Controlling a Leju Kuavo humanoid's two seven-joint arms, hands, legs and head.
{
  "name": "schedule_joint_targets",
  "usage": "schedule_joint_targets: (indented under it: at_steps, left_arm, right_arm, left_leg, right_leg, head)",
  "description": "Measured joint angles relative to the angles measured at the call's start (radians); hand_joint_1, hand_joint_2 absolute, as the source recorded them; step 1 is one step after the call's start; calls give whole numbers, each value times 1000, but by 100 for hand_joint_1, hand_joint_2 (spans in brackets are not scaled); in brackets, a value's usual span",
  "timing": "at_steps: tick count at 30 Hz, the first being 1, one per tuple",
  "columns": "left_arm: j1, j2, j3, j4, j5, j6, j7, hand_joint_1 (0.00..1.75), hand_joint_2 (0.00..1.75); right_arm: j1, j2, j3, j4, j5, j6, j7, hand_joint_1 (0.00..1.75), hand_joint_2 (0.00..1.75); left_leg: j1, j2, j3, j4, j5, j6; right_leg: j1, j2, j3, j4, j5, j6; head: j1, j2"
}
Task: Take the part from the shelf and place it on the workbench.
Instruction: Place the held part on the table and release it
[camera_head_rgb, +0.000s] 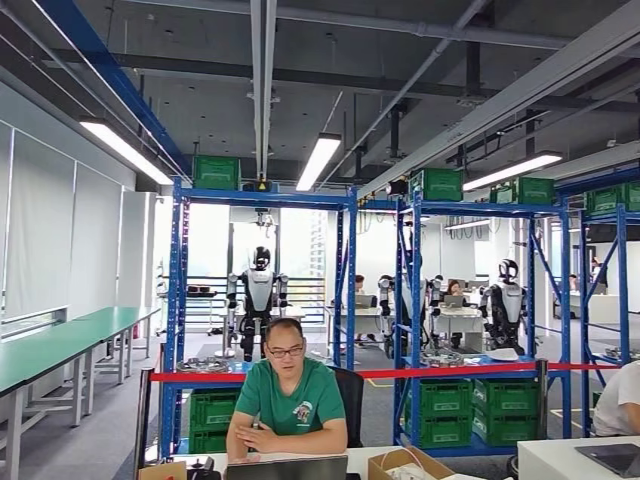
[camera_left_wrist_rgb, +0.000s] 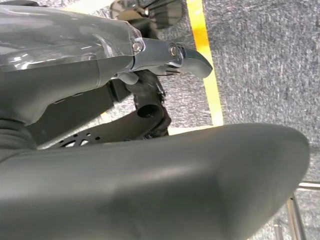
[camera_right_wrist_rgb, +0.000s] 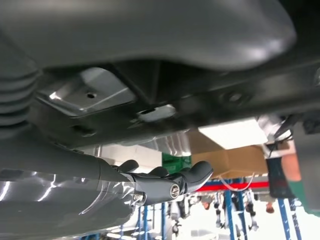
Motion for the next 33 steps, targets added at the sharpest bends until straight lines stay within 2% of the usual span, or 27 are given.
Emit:
schedule_joint_targets:
  at_steps: [1,2,4,6,7,9,10,11,12,14,16,17,19,21,23,25,26,27,28,30,31,33]
  left_arm:
    - [-1,0,0,0,2,-1,2,0,0]
    - [-1,0,1,0,4,-3,4,0,0]
    - [0,1,4,0,8,-3,4,0,0]
    - [0,2,8,0,10,-2,-1,0,0]
    - [0,1,9,0,11,-2,-3,0,0]
    - [0,2,11,0,11,-2,-4,0,0]
    - [1,2,12,0,11,-2,-5,0,0]
    - [2,3,13,0,11,-1,-7,0,0]
    - [3,3,13,0,11,0,-8,0,0]
    - [3,3,14,0,11,0,-8,0,0]
    - [1,3,15,0,11,2,-7,0,0]
    - [1,3,15,0,10,3,-4,0,0]
    - [2,3,15,0,9,8,2,0,0]
    - [2,3,16,0,9,13,8,0,0]
    - [1,3,16,0,8,21,18,0,0]
    - [3,4,17,0,6,27,27,0,0]
    - [5,4,17,0,5,28,29,0,0]
    - [6,5,18,0,4,28,30,0,0]
    - [6,6,18,0,4,28,30,0,0]
    - [5,7,21,0,3,29,30,0,0]
    - [4,7,22,0,2,31,31,0,0]
    - [5,7,24,0,1,35,36,0,0]
  right_arm:
    - [-5,-1,0,0,-2,8,-8,0,0]
    - [-9,-2,0,0,-5,11,-16,0,0]
    - [-12,-3,0,-4,-13,8,-36,0,0]
    - [-13,-3,0,-20,-23,1,-55,0,0]
    - [-14,-3,0,-32,-28,-2,-62,0,0]
    - [-12,-3,0,-58,-37,-5,-70,0,0]
    - [-9,-3,0,-72,-40,-5,-72,0,0]
    - [-4,-3,1,-87,-43,-5,-73,0,0]
    - [-1,-3,1,-102,-45,-5,-74,0,0]
    - [-1,-3,3,-136,-51,-5,-75,0,0]
    - [-4,-3,5,-168,-56,-5,-75,0,0]
    - [-4,-3,6,-182,-59,-5,-75,0,0]
    - [-2,-3,8,-205,-64,-4,-75,0,0]
    - [-2,-1,13,-229,-68,-3,-74,0,0]
    - [-3,2,19,-246,-71,-1,-74,0,0]
    - [0,4,25,-254,-75,0,-73,0,0]
    - [3,5,27,-257,-78,0,-72,0,0]
    - [7,6,29,-261,-81,0,-71,0,0]
    - [9,6,30,-265,-85,0,-71,0,0]
    - [11,6,30,-276,-91,-2,-70,0,0]
    - [11,6,30,-282,-95,-2,-71,0,0]
    - [14,6,31,-294,-101,-3,-71,0,0]
  left_leg:
    - [-1,0,17,-36,10,2]
    - [-2,-1,22,-49,8,5]
    - [-4,-2,22,-53,9,12]
    - [-2,-2,24,-57,12,21]
    - [0,-2,25,-58,13,24]
    - [0,-1,26,-58,13,28]
    - [0,-1,26,-58,12,29]
    - [0,-1,26,-58,12,29]
    - [0,-2,27,-58,12,29]
    - [0,-3,29,-58,11,28]
    - [-2,-4,29,-59,11,24]
    - [-2,-3,28,-60,12,21]
    - [-1,-3,28,-64,13,12]
    - [0,-2,23,-50,-3,3]
    - [0,-1,-12,33,-54,-1]
    - [0,-1,-69,159,-108,-4]
    - [0,-1,-85,195,-115,-6]
    - [1,-1,-85,194,-103,-7]
    - [3,0,-66,155,-75,-7]
    - [4,0,-5,27,-13,-8]
    - [4,0,17,-21,3,-7]
    - [1,0,32,-55,5,-1]
  right_leg:
    - [2,1,-3,4,-2,4]
    - [3,1,-6,7,-2,8]
    - [1,0,-10,8,-3,16]
    - [-1,-2,-20,34,-24,24]
    - [-3,-2,-37,73,-48,29]
    - [-6,-3,-93,200,-106,35]
    - [-7,-3,-120,255,-123,38]
    - [-7,-3,-133,282,-124,39]
    - [-8,-3,-129,269,-107,40]
    - [-8,-2,-72,144,-40,38]
    - [-3,-2,-18,30,1,31]
    - [0,-1,-8,6,4,27]
    - [3,-1,-4,-1,4,18]
    - [0,-3,0,-12,10,5]
    - [-3,-5,4,-19,14,-5]
    - [-3,-5,4,-19,14,-7]
    - [-2,-5,4,-19,14,-7]
    - [-2,-5,5,-18,14,-7]
    - [-3,-5,5,-17,13,-6]
    - [-2,-4,4,-10,8,1]
    - [0,-3,1,-5,6,5]
    - [3,-2,-5,0,4,13]
  head:
    - [0,0]
    - [0,0]
    - [0,0]
    - [0,0]
    - [0,0]
    - [-1,0]
    - [-1,0]
    - [-1,0]
    - [-1,0]
    - [-1,0]
    - [0,0]
    - [0,0]
    - [0,0]
    - [0,0]
    - [0,0]
    - [0,0]
    - [0,0]
    - [0,0]
    - [0,0]
    - [0,0]
    - [-1,0]
    - [-1,0]
